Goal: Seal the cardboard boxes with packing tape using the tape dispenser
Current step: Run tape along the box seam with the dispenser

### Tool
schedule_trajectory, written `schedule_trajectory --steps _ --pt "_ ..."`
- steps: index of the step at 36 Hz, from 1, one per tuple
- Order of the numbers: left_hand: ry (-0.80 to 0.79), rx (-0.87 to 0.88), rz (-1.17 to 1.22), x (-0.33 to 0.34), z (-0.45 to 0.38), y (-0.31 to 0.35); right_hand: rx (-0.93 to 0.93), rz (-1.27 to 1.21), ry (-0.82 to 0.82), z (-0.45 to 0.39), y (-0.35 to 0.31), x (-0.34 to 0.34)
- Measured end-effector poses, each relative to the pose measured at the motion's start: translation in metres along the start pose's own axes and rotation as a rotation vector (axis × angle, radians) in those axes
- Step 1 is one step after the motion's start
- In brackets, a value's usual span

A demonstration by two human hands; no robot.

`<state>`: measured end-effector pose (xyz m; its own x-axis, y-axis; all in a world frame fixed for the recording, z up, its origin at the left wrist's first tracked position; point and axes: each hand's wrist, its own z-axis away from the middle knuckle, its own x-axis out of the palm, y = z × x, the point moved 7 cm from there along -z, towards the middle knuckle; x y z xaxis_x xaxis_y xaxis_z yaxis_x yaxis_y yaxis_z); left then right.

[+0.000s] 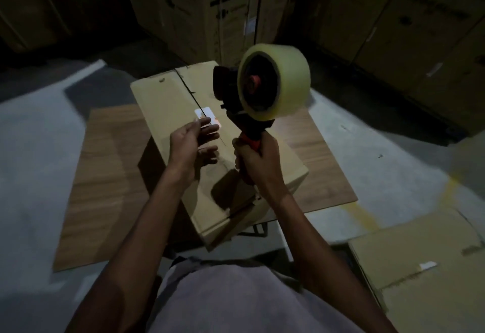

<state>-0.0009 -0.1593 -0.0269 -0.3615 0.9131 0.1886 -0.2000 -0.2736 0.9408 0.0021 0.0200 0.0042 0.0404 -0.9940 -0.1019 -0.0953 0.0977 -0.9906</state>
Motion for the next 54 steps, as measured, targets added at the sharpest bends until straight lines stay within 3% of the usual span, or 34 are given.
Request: schedule_trajectory --steps 5,8,18,22,27,30,38,47,54 --pt "-0.182 -0.053 -0.014 -0.021 -0.035 0.032 0.010 0.146 0.087 -0.015 0.004 0.017" --pt "-0.254 -0.110 -0.024 -0.028 -0.056 0.049 0.027 0.112 0.069 -0.022 0.003 0.038" --pt "-0.266 -0.454 -0.065 -0.068 -0.112 0.066 -0.003 0.025 0.070 -0.053 -0.007 0.099" --pt "-0.414 -0.595 -0.116 -0.077 -0.119 0.059 0.026 -0.026 0.088 -0.056 -0.009 0.120" --pt "-0.493 -0.630 -0.071 -0.076 -0.130 0.063 0.074 -0.104 0.075 -0.061 -0.003 0.133" --pt "-0.435 -0.585 0.011 -0.079 -0.147 0.067 0.095 -0.097 0.078 -0.071 0.002 0.136" --pt "-0.287 -0.332 -0.115 -0.093 -0.192 0.085 0.162 0.010 0.074 -0.099 0.013 0.137" --pt "-0.353 -0.041 -0.510 -0.086 -0.241 0.112 0.131 0.145 0.067 -0.111 0.013 0.135" --pt "-0.362 -0.029 -0.632 -0.082 -0.259 0.100 0.220 0.172 0.069 -0.106 0.032 0.133"
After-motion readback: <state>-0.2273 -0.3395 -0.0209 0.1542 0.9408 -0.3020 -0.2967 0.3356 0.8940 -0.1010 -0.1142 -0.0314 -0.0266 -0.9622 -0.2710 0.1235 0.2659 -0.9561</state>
